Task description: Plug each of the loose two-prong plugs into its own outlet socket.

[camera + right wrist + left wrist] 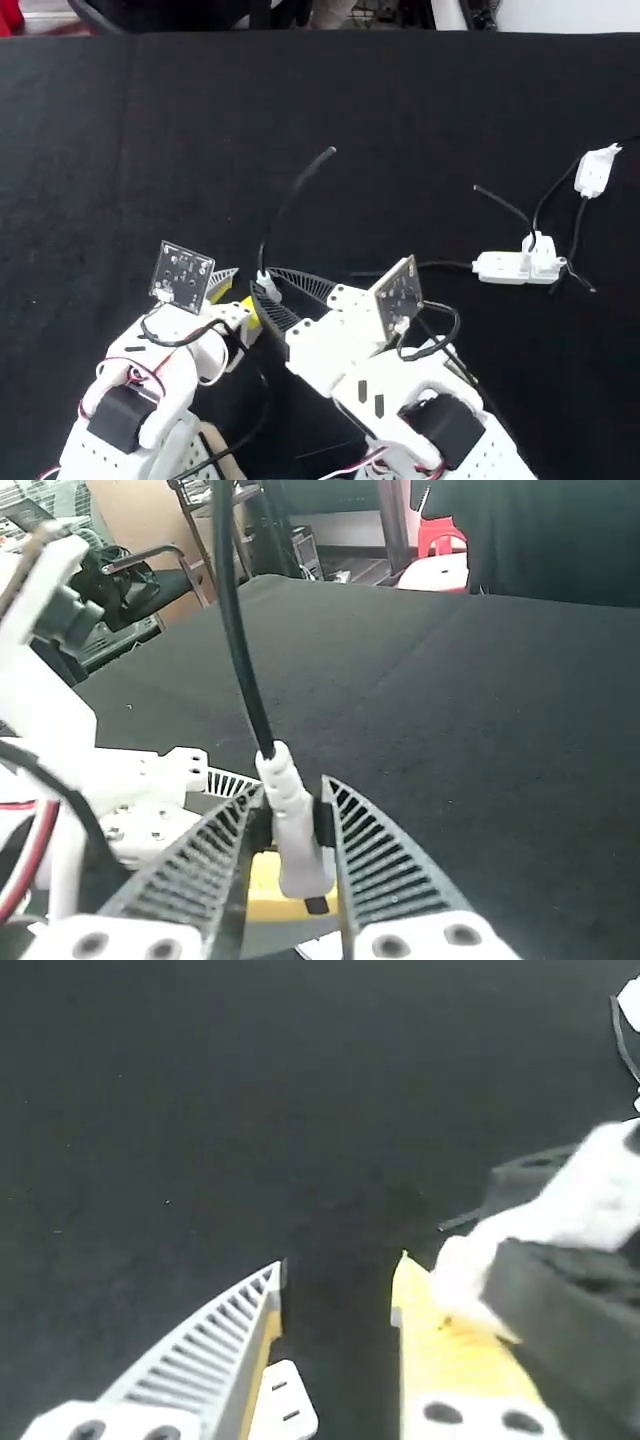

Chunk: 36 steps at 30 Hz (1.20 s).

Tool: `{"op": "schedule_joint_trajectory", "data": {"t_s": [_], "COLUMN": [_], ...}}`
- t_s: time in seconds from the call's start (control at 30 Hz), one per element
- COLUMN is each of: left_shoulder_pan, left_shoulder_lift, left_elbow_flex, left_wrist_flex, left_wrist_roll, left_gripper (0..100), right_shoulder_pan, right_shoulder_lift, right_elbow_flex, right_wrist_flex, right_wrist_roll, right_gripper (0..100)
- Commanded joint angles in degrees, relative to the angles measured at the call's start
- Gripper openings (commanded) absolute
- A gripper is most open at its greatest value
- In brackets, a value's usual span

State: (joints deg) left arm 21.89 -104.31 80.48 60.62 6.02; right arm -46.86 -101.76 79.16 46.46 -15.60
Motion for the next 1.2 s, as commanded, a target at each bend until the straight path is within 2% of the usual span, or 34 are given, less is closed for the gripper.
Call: {"op": "schedule_joint_trajectory", "data": {"t_s": [0.0,0.2,0.43,0.6,0.77,0.87,1.0,1.17], "left_shoulder_pan": [-0.84,-6.37,-6.20,-8.40,-20.79,-28.79,-36.62,-37.93], "left_shoulder_lift": [-0.35,-0.35,-0.35,-0.35,-0.35,-0.35,-0.35,-0.35], "left_elbow_flex": [-1.98,-3.91,-3.82,-5.58,-13.67,-15.43,-14.73,-11.91], "left_wrist_flex": [-1.76,-1.93,-1.85,0.79,11.43,15.38,15.65,13.98], "left_wrist_roll": [0.88,0.79,0.53,-7.74,-21.45,-26.02,-26.20,-24.00], "left_gripper": [19,19,19,19,19,19,19,19], "right_shoulder_pan": [-1.05,1.93,2.20,4.22,6.51,6.33,5.01,1.85], "right_shoulder_lift": [0.92,0.92,0.92,1.01,1.98,6.55,17.36,32.04], "right_elbow_flex": [-1.63,-1.80,-1.89,-2.15,-1.27,1.98,3.47,-0.48], "right_wrist_flex": [0.62,1.05,1.23,1.05,1.23,-2.73,-10.29,-13.63], "right_wrist_roll": [-0.09,-0.09,0.00,0.09,0.00,-0.35,-0.70,-5.71], "right_gripper": [1.2,1.2,1.2,1.2,1.2,1.2,1.1,1.1]}}
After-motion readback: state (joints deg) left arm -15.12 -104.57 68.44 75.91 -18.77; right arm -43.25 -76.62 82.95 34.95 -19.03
